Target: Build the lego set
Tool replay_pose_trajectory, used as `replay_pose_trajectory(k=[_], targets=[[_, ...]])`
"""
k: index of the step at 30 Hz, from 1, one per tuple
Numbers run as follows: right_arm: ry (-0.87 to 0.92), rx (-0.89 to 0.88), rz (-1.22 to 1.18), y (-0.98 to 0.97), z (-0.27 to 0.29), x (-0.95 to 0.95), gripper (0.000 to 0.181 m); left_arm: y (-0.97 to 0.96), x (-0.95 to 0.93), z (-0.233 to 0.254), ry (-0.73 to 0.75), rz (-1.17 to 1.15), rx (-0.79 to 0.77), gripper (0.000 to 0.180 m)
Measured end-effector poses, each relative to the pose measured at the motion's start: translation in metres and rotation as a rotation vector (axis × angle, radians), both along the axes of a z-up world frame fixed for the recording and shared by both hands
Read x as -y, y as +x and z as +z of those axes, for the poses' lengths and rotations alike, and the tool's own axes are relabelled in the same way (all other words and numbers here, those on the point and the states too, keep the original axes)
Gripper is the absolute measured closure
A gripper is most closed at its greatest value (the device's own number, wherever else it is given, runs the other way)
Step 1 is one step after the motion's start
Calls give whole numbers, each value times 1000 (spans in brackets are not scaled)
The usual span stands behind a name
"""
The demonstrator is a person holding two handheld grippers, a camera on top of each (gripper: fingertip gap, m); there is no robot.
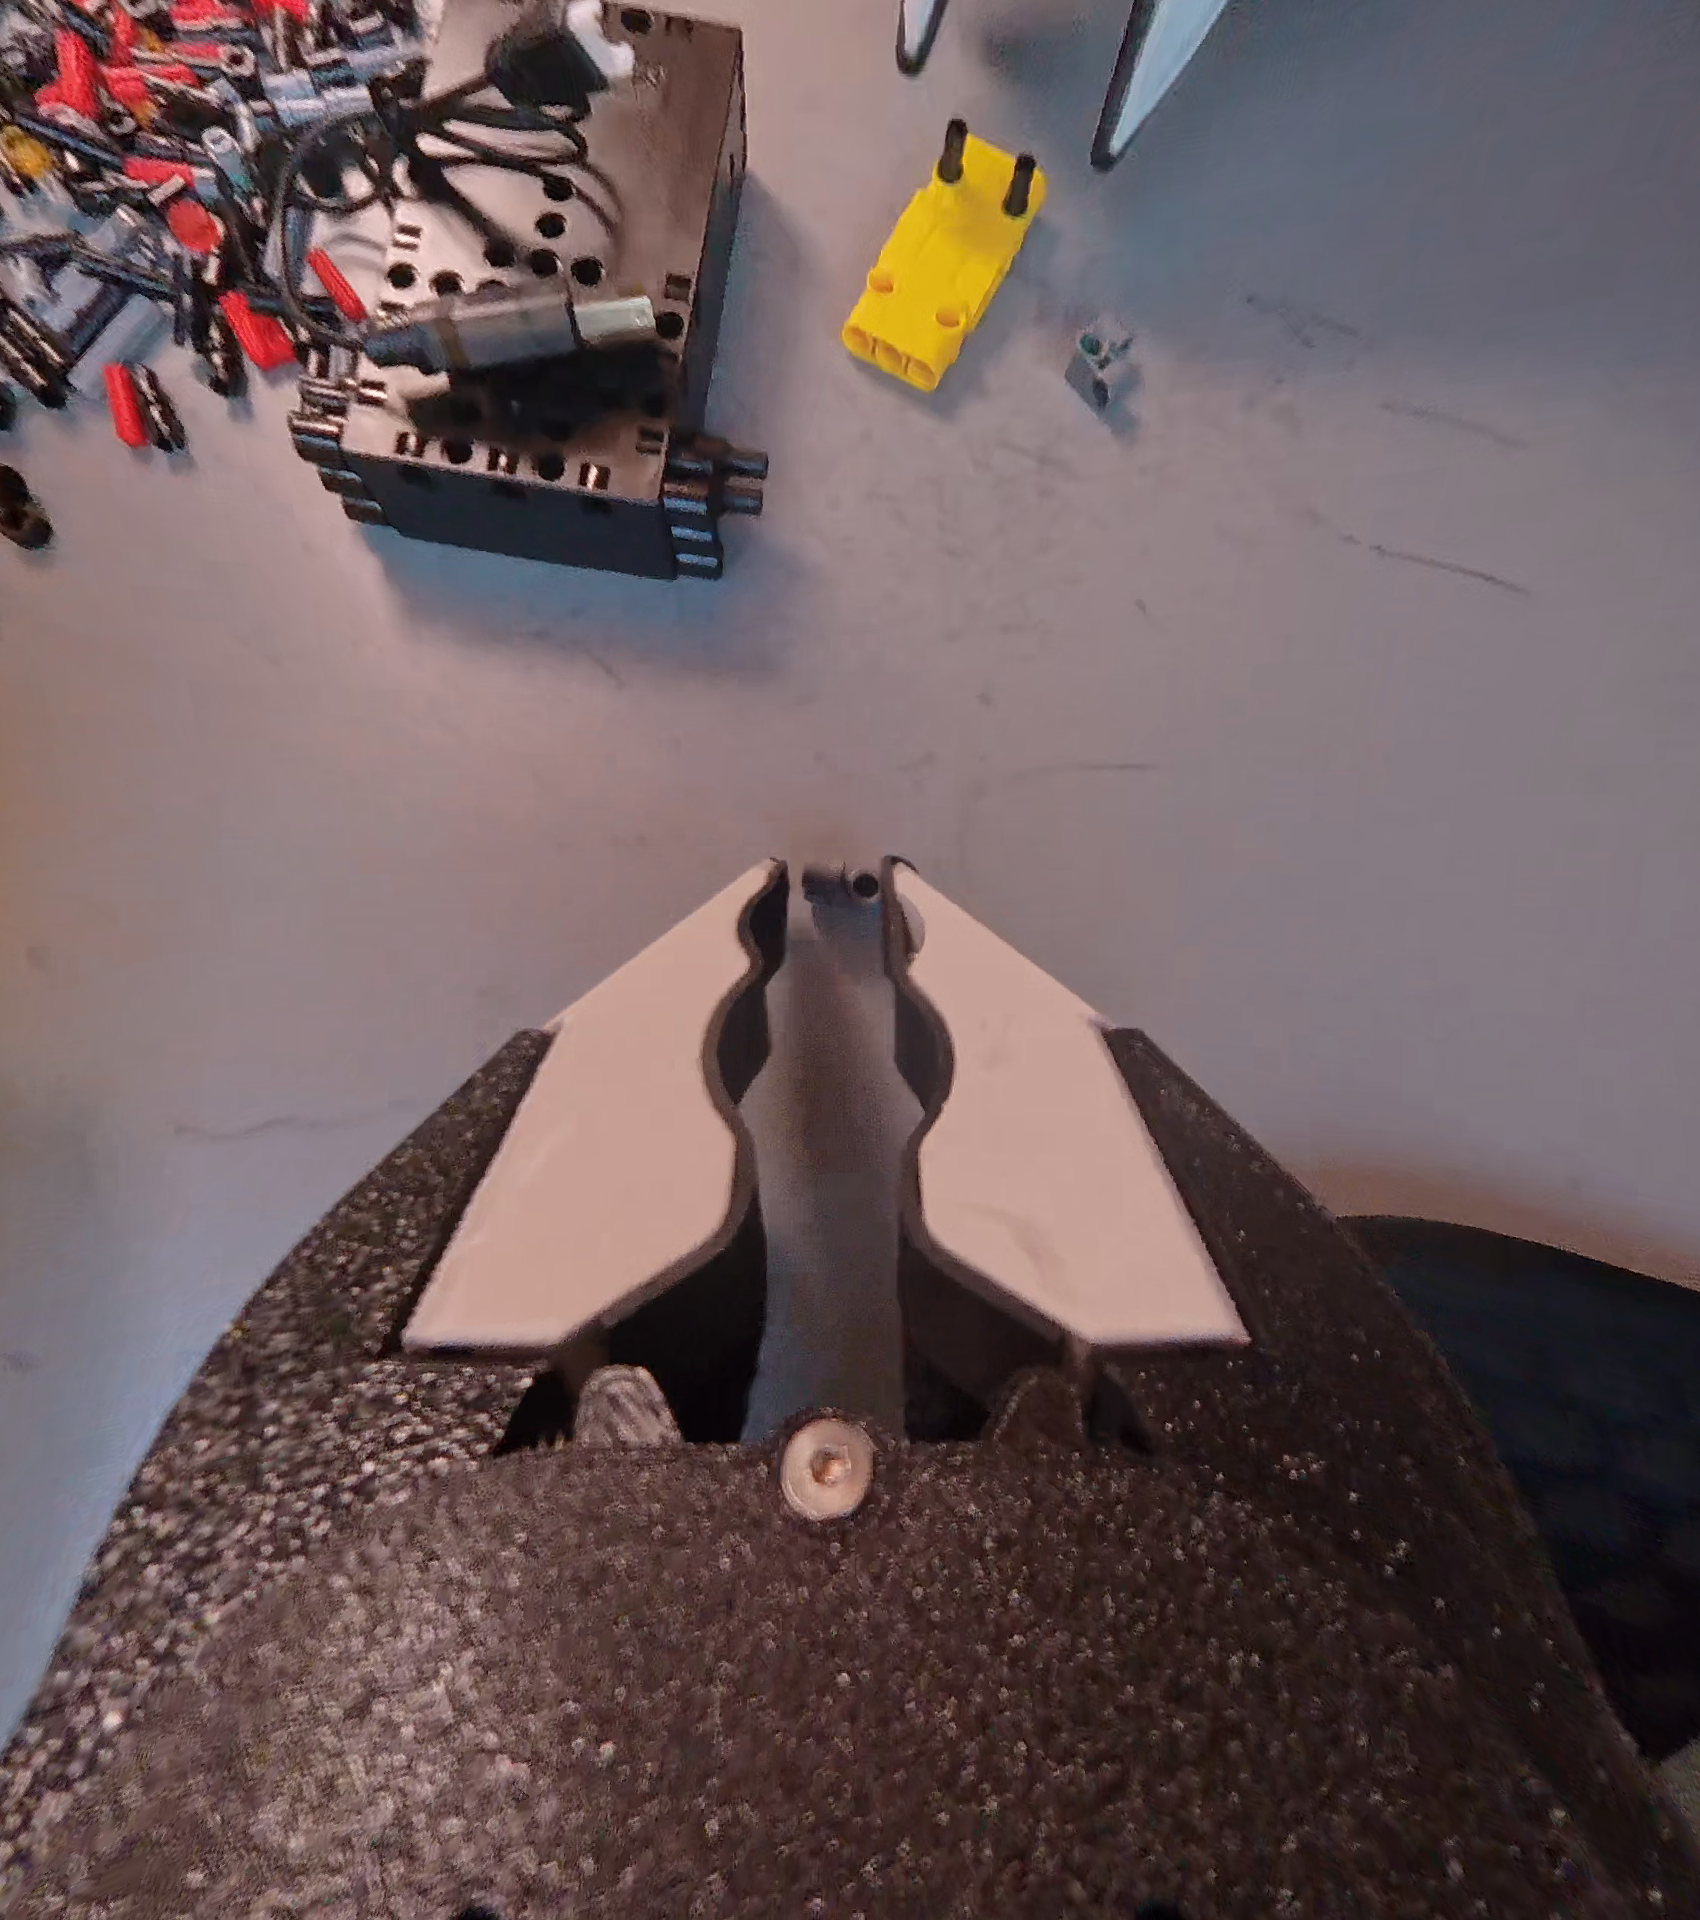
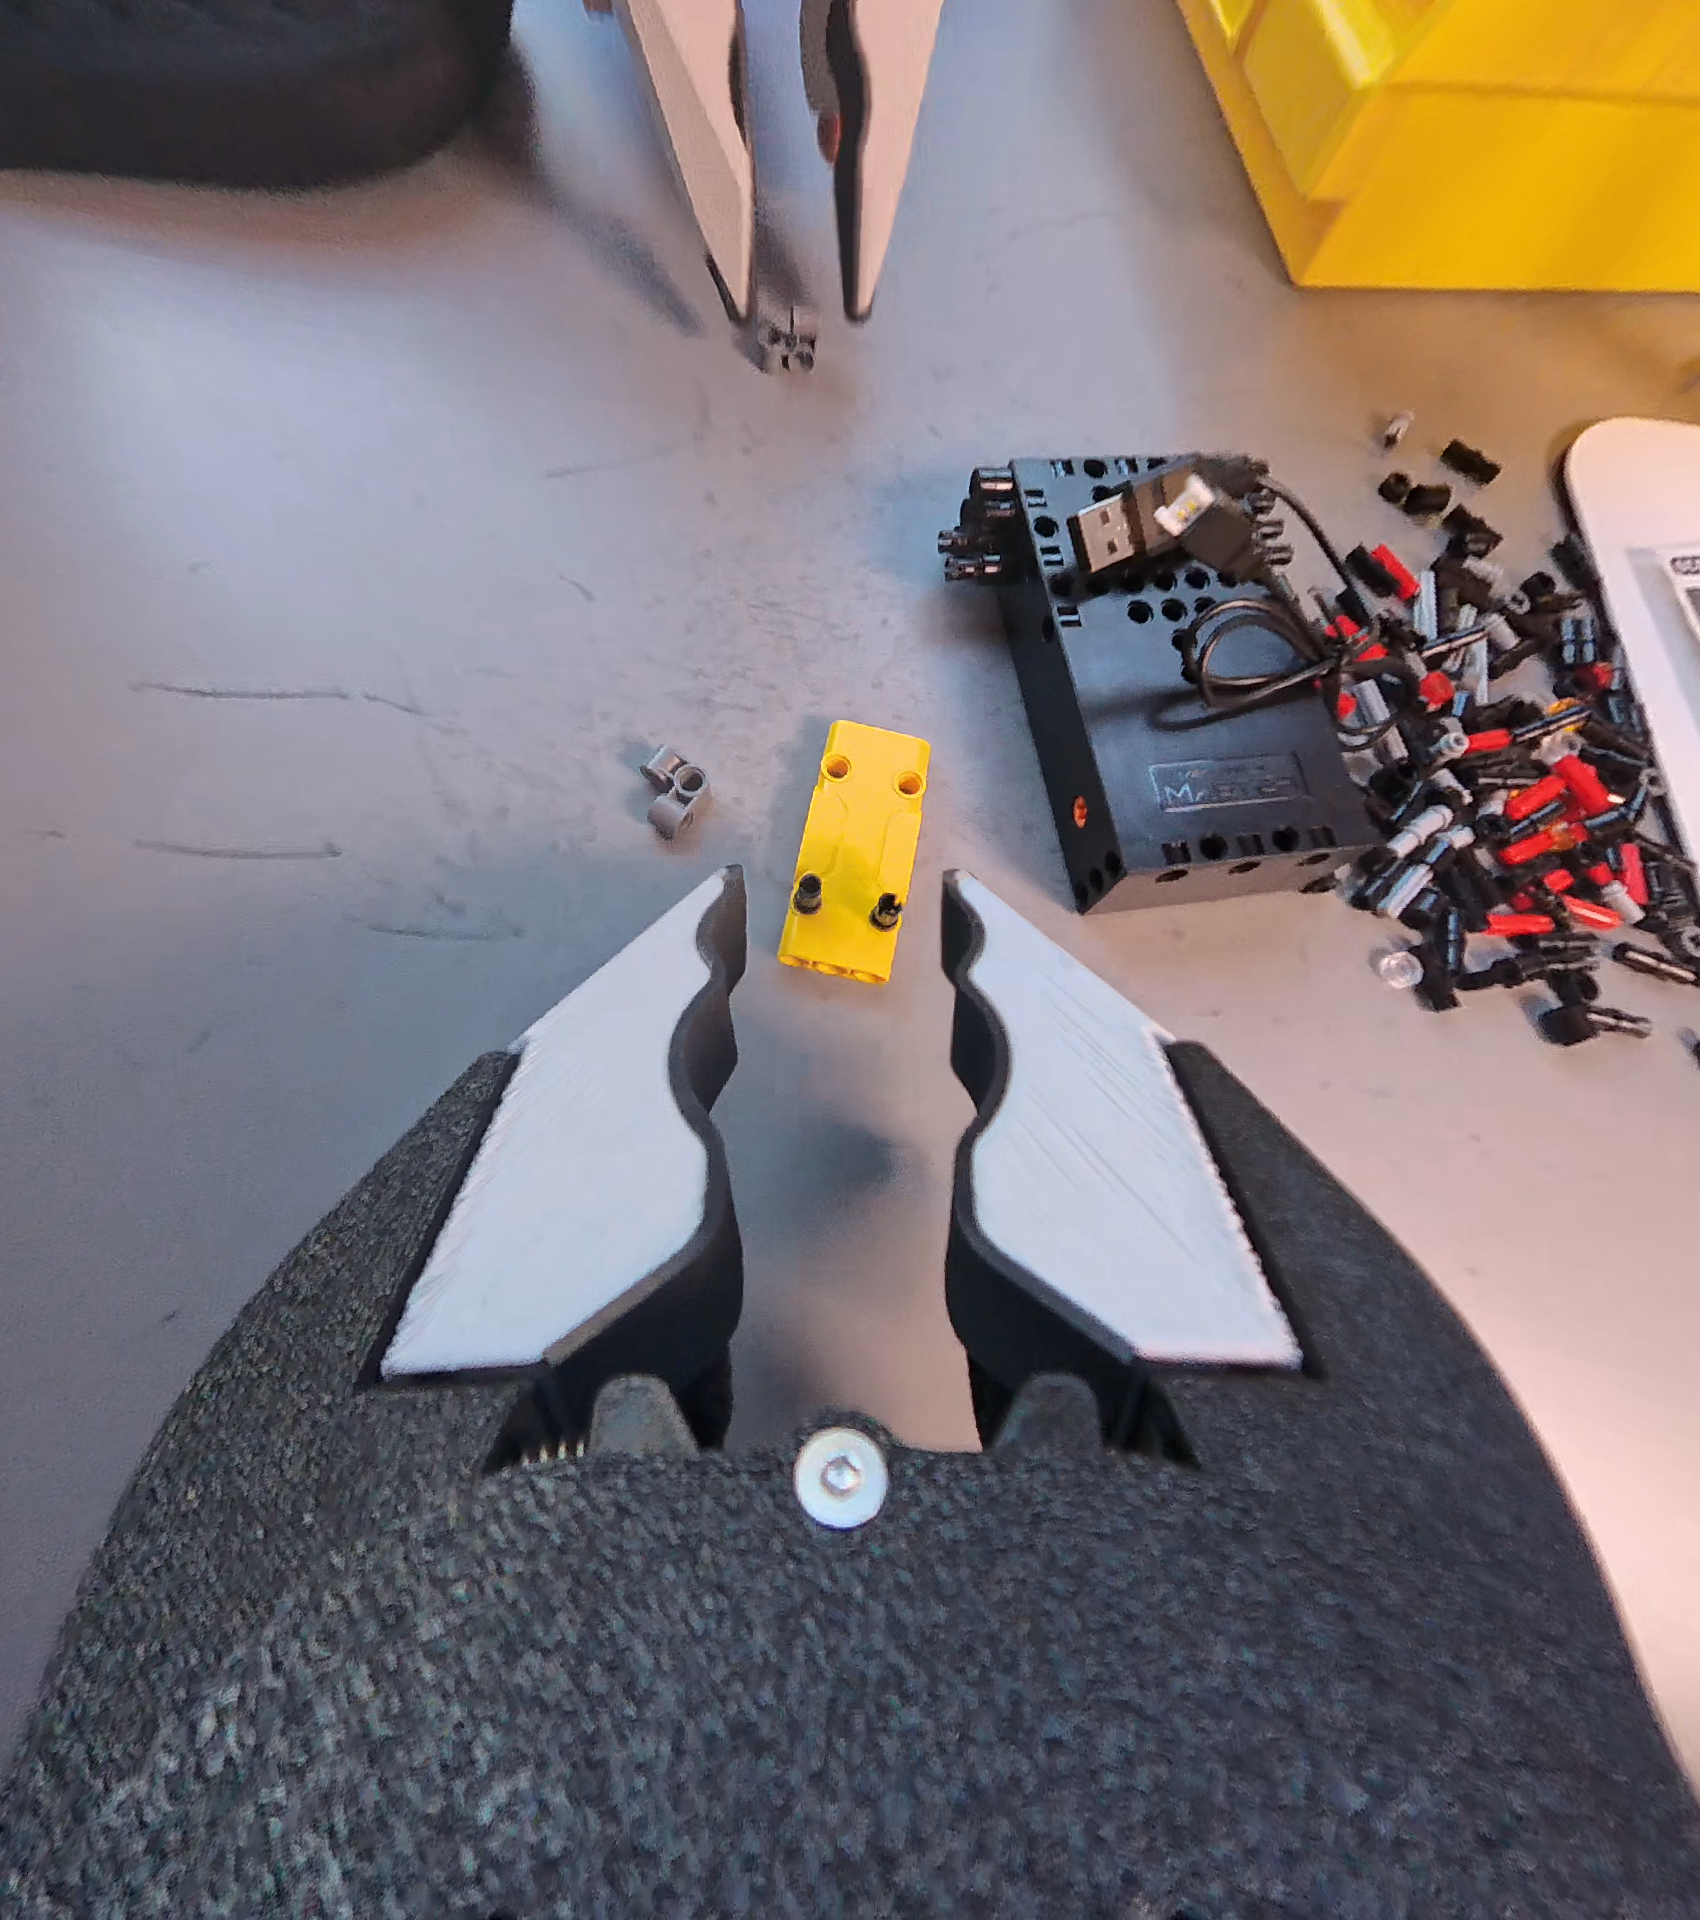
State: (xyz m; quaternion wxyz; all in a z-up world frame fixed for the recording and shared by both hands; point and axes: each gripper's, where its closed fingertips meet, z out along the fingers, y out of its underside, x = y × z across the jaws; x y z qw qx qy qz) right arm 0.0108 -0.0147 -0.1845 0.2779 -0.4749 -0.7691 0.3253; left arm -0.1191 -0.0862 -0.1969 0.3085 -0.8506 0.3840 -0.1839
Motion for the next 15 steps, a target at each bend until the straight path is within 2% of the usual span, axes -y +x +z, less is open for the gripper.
replay_pose_trajectory(k=[2, 5, 11, 15], targets=[[-13, -35, 13, -2, 4, 0, 145, 4, 1, -2, -15, -19, 3, 173], [-12, -44, 13, -1, 2, -3, 146, 8, -7, 5, 21, -7, 30, 173], [-6, -42, 19, 1, 0, -3, 146, 50, -31, 46, 147, 7, 287, 173], [9, -42, 5, 0, -1, -4, 146, 74, -46, 59, 155, 52, 429, 173]])
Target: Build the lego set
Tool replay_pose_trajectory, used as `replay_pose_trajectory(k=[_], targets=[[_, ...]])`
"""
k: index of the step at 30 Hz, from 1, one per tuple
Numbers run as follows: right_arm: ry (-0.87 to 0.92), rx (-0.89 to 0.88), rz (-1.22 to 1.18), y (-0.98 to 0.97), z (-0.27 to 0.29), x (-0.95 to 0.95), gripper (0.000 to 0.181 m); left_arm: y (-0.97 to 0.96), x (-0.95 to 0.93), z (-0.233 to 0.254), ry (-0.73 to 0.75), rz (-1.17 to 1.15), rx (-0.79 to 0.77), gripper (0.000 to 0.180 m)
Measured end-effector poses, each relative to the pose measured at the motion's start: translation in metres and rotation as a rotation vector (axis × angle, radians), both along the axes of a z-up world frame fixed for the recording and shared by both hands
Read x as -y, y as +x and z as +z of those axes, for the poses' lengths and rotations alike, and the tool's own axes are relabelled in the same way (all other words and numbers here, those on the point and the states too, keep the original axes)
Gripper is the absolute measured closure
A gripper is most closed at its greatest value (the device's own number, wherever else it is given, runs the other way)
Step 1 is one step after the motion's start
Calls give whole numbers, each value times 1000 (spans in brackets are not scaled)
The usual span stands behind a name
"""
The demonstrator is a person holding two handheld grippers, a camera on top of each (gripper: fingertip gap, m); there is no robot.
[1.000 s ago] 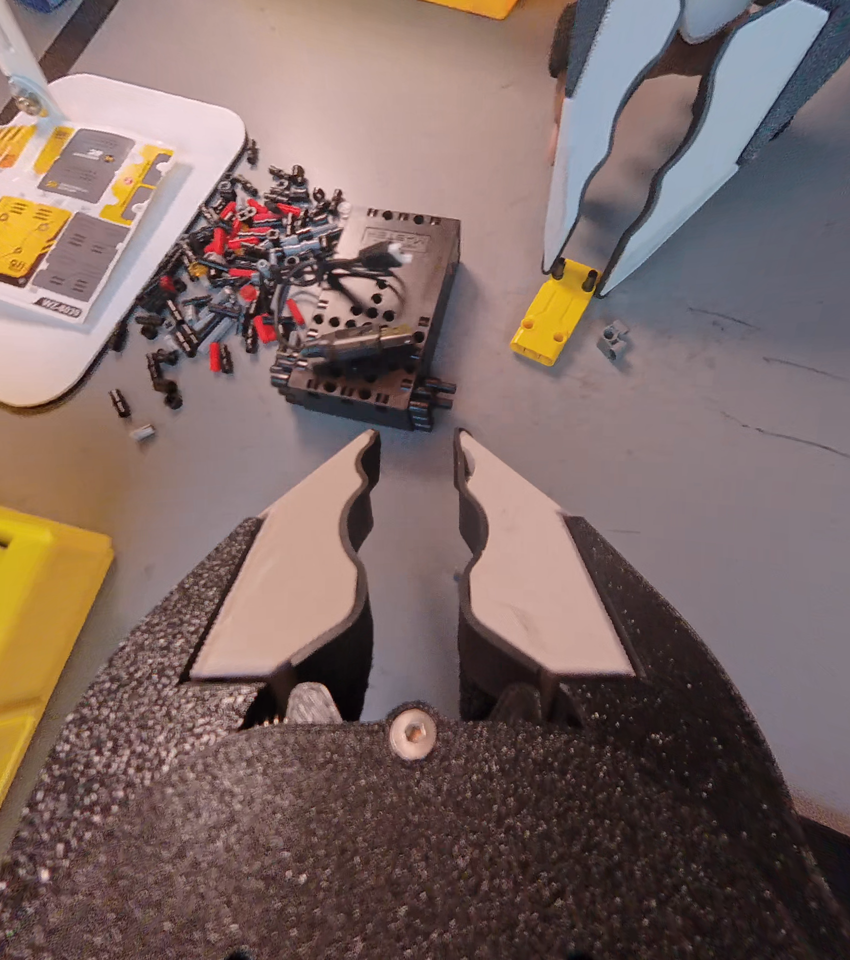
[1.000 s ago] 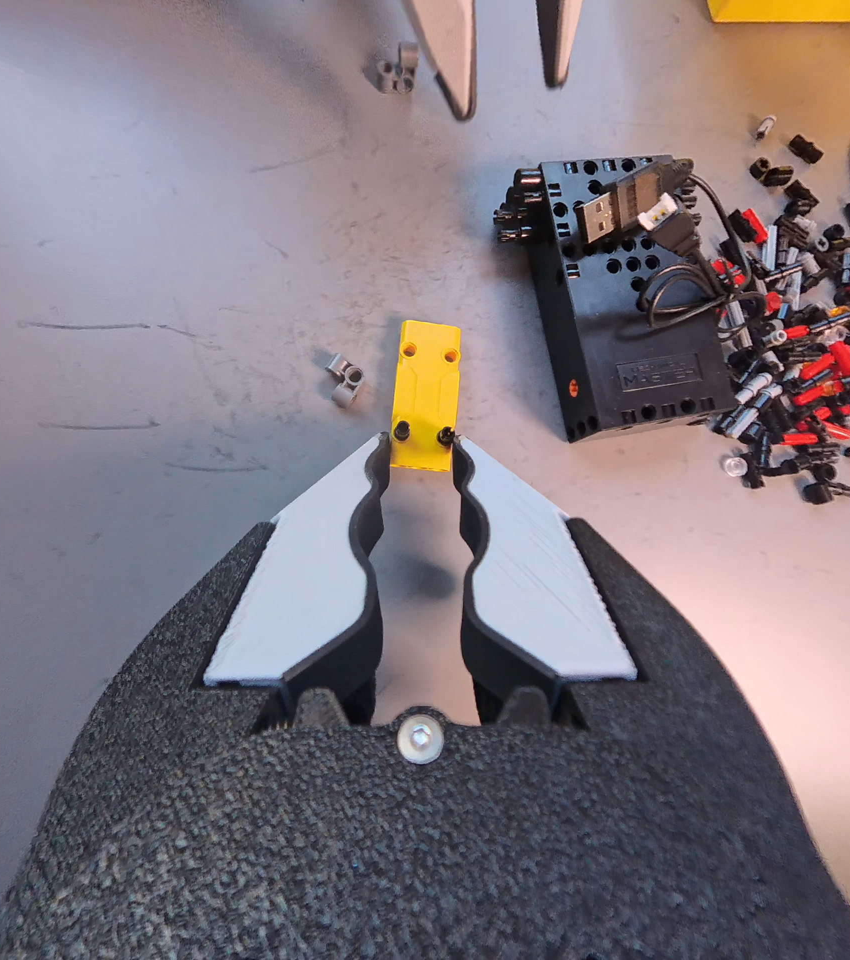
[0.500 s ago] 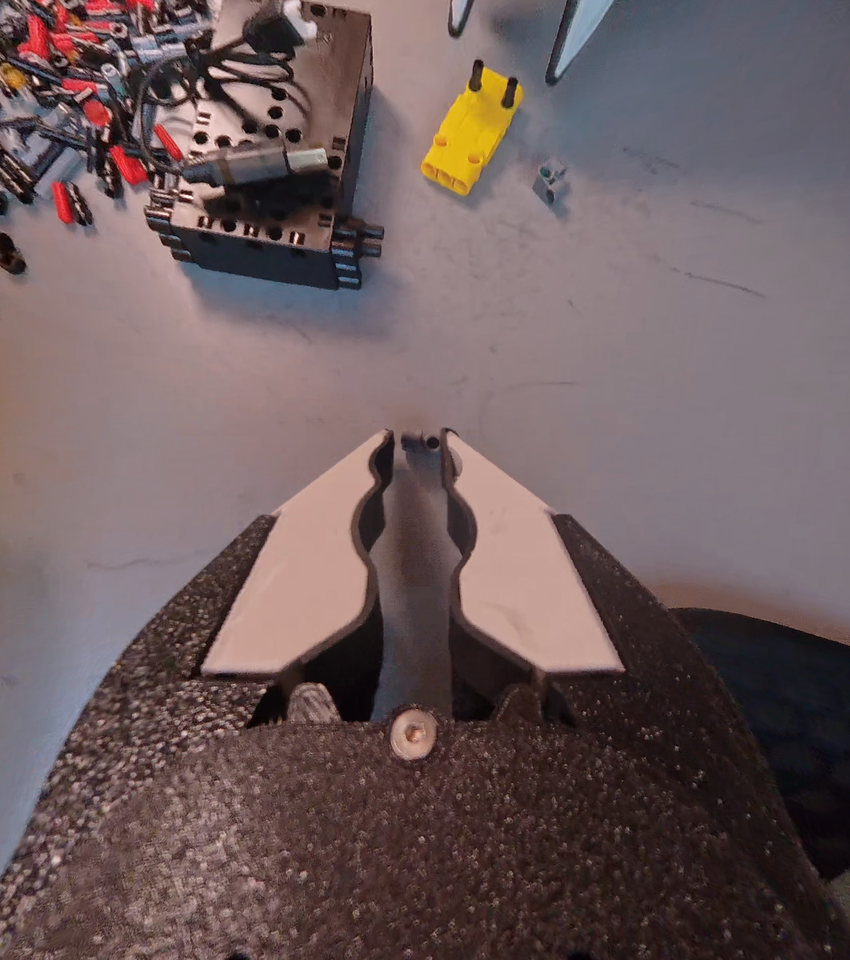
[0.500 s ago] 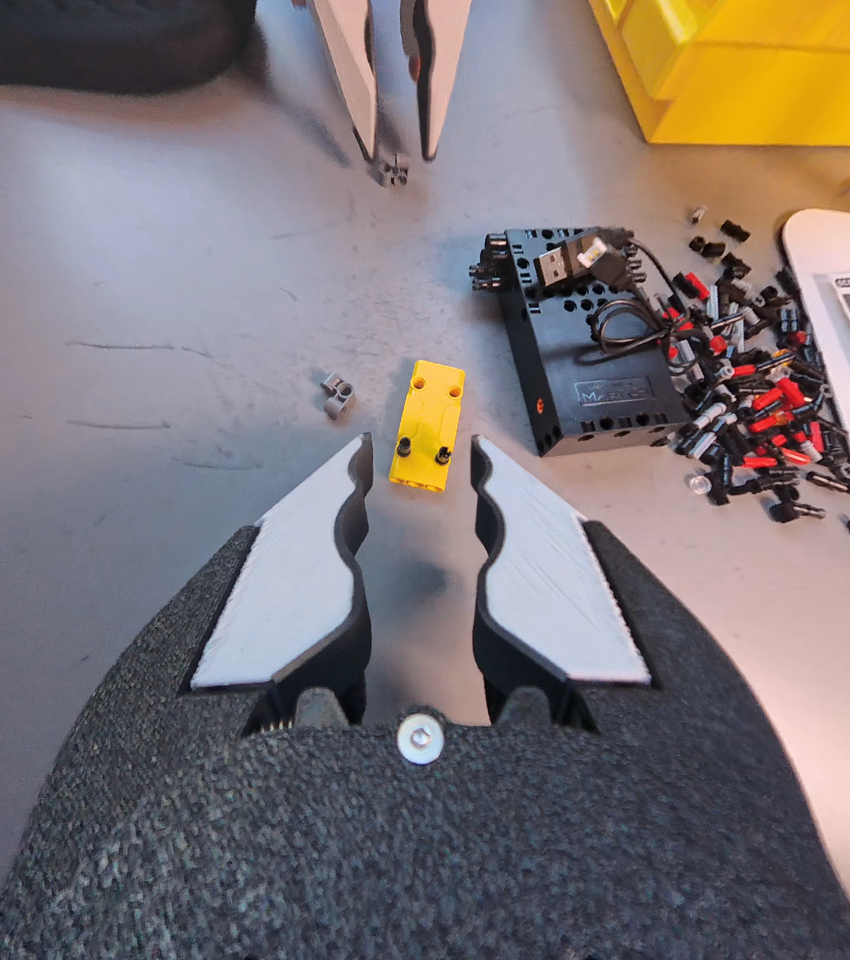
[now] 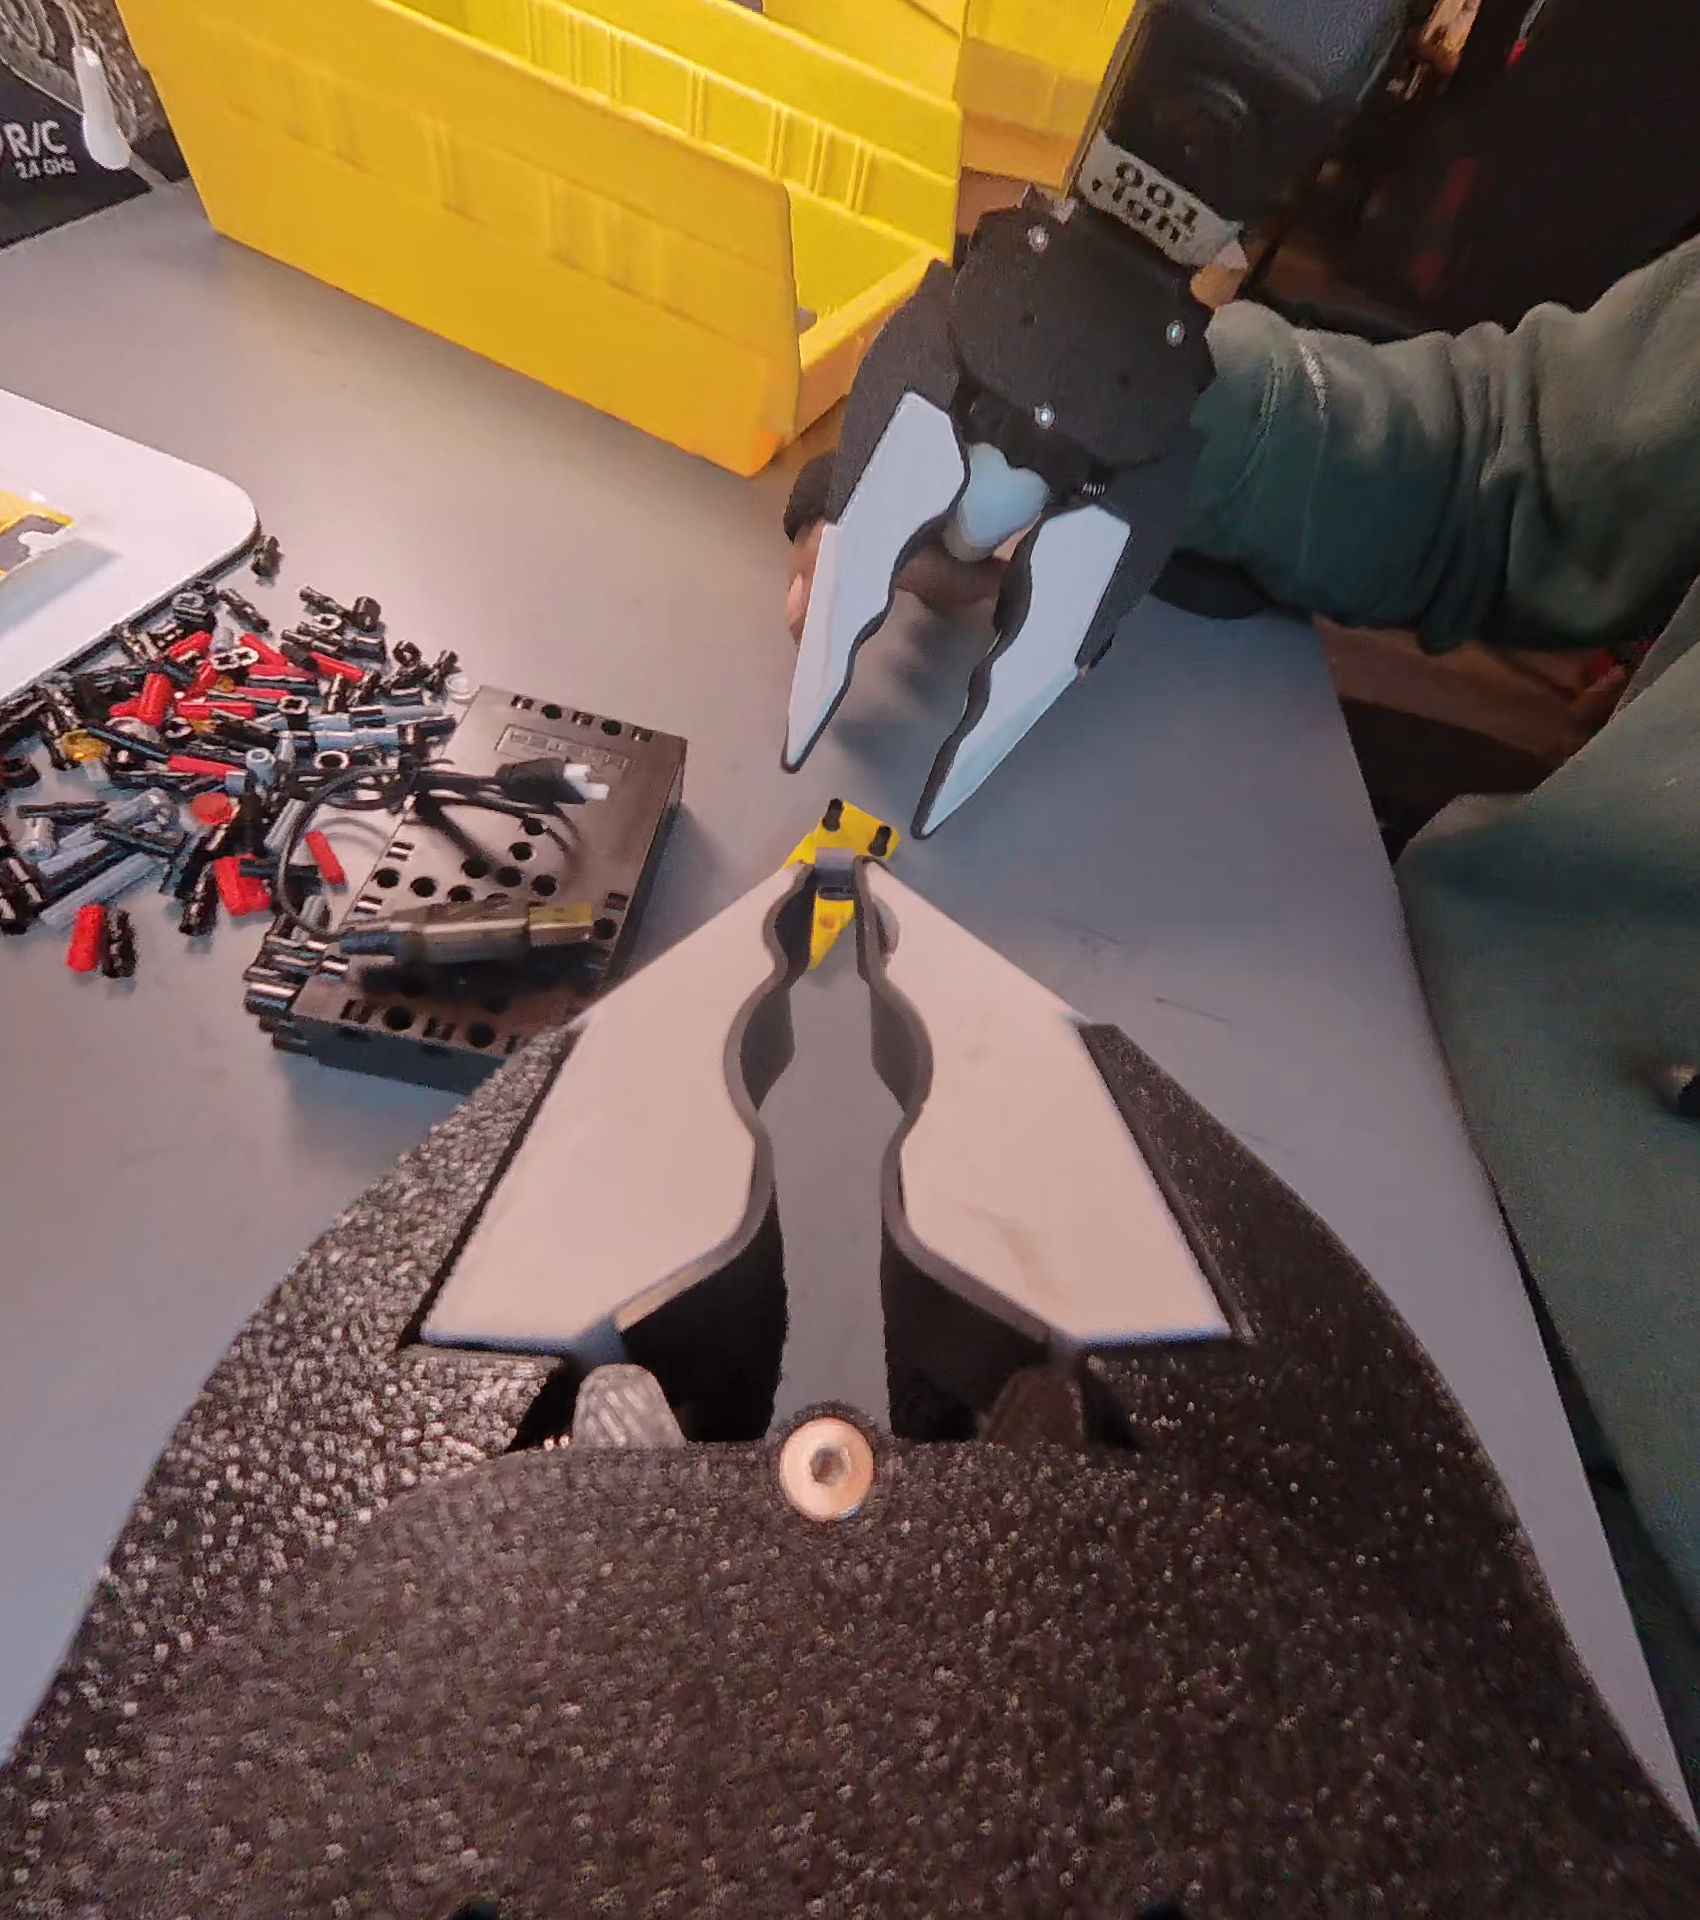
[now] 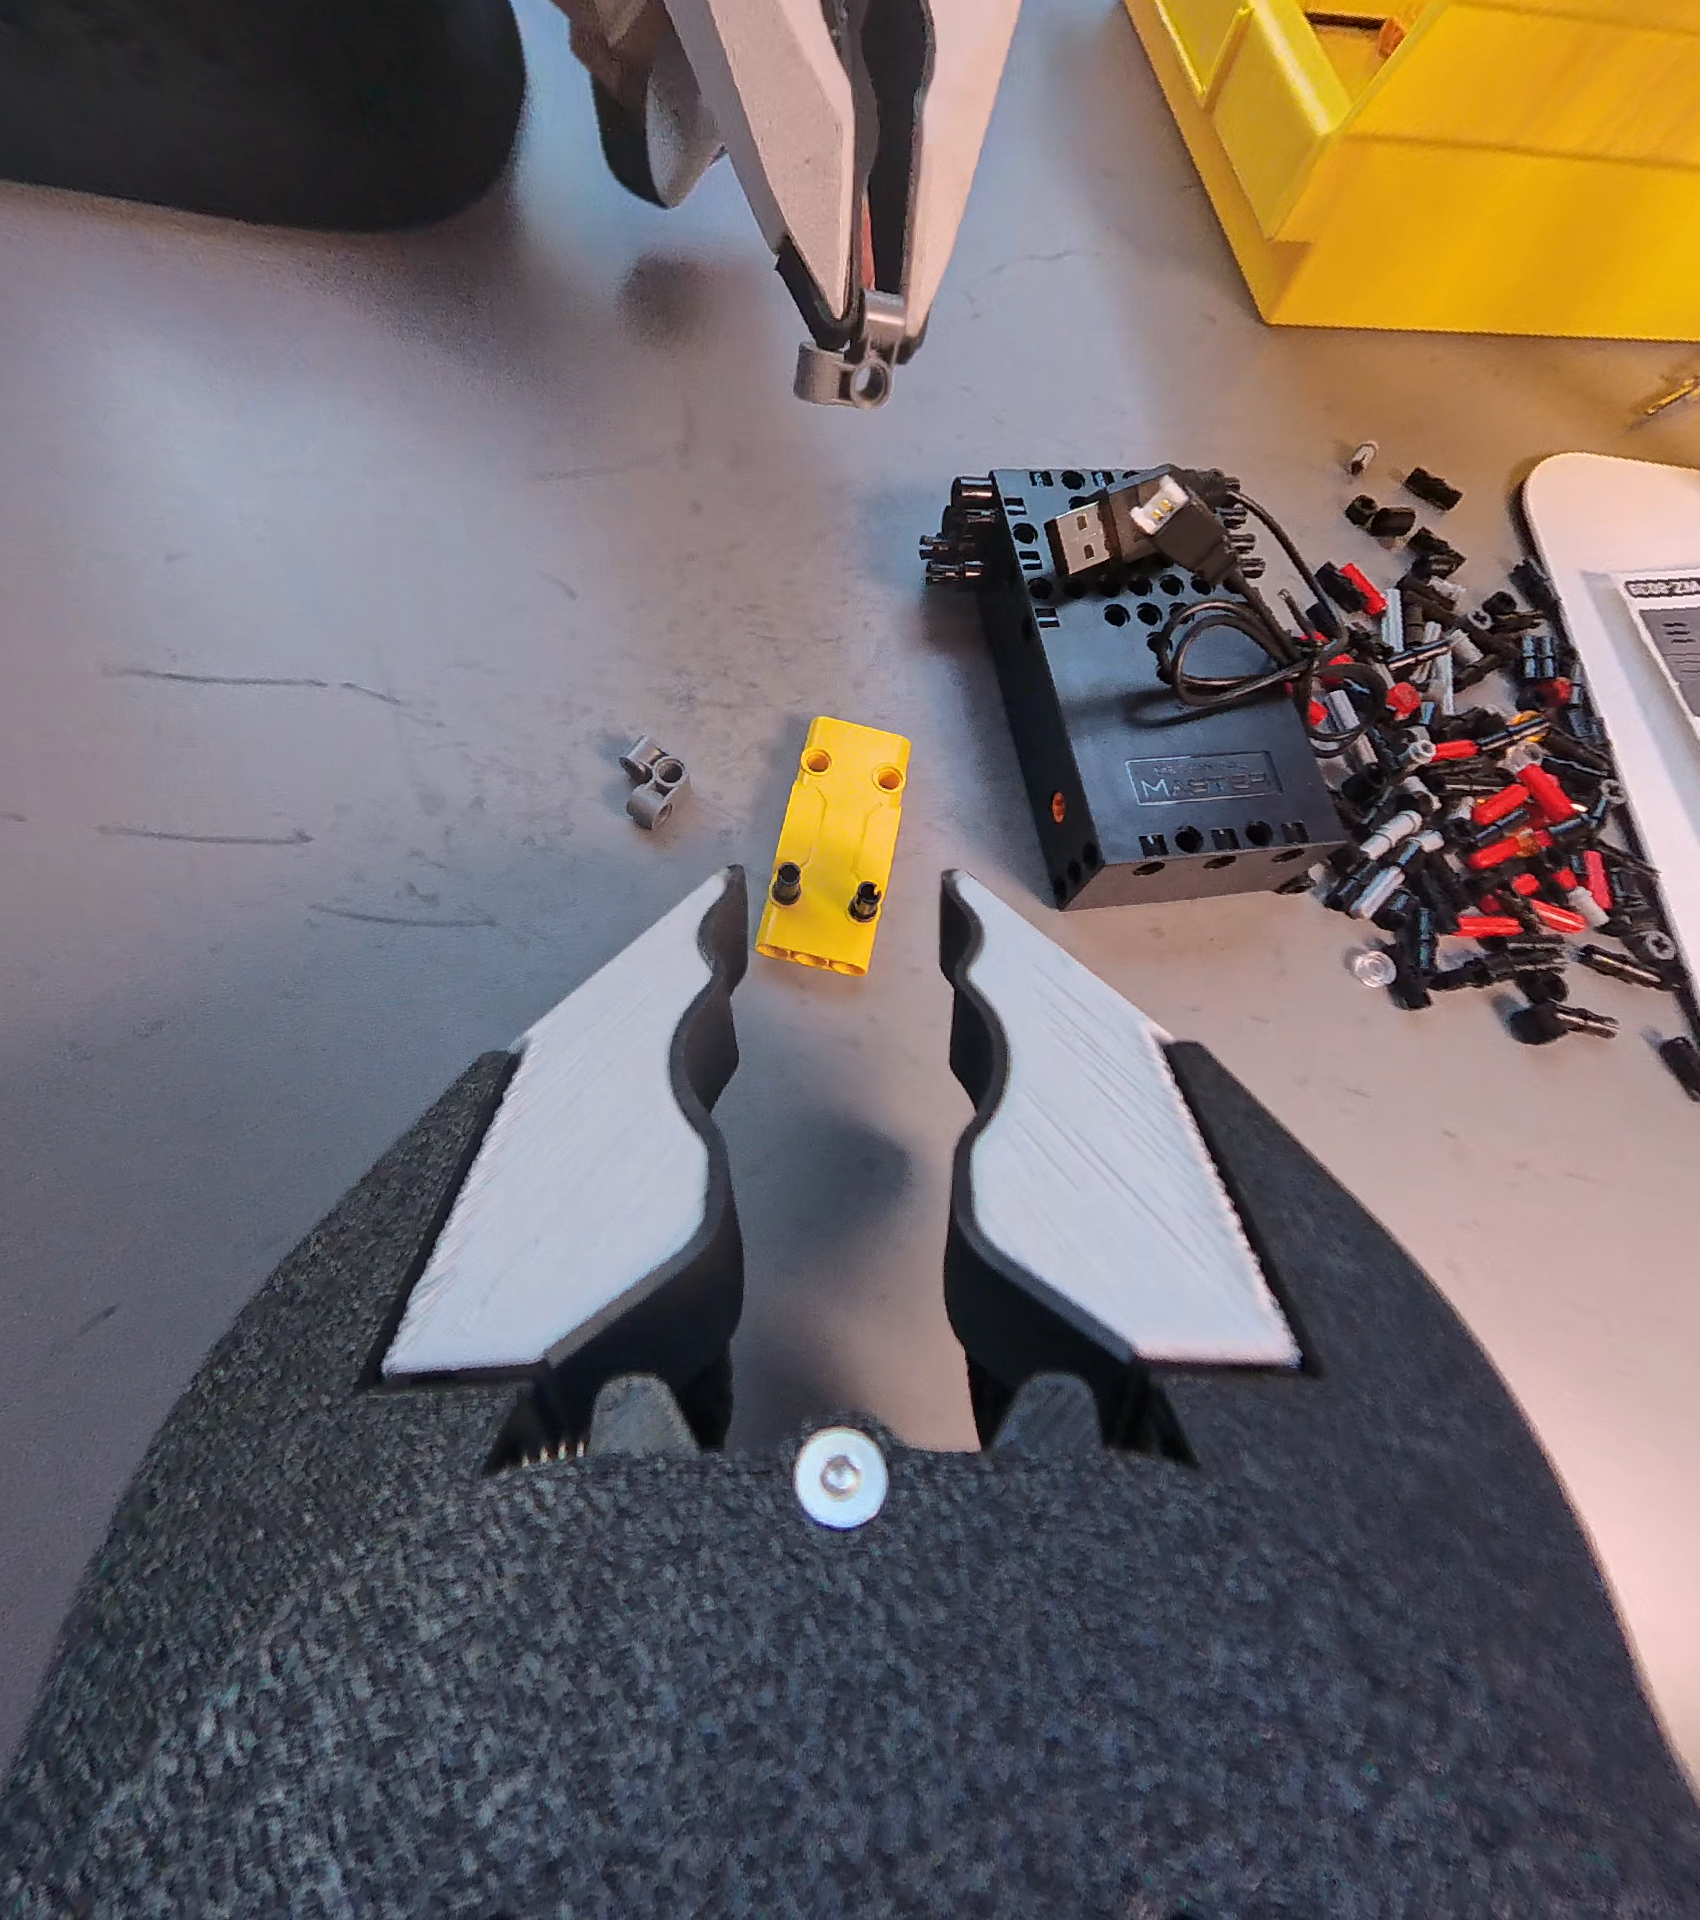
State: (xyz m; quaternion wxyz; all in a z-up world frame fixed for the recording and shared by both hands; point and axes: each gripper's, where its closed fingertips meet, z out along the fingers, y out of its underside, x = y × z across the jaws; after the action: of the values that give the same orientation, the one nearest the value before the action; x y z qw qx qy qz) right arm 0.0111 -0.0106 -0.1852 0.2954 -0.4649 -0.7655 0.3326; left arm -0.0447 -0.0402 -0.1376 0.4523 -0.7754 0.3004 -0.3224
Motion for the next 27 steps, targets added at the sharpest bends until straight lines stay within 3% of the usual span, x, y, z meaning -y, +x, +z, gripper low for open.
replay_pose_trajectory(k=[11, 15, 19, 27], targets=[[34, 9, 39, 0, -3, 11, 150, 26, -16, 10, -131, 58, 306, 173], [-11, -207, 13, -9, 36, 9, 149, 25, -20, 22, -184, 91, 480, 173], [96, -453, -36, -19, 76, 8, 152, 24, -23, 33, -222, 108, 616, 173], [385, -587, -120, -30, 85, 7, 173, 38, -26, 36, -280, 123, 723, 173]])
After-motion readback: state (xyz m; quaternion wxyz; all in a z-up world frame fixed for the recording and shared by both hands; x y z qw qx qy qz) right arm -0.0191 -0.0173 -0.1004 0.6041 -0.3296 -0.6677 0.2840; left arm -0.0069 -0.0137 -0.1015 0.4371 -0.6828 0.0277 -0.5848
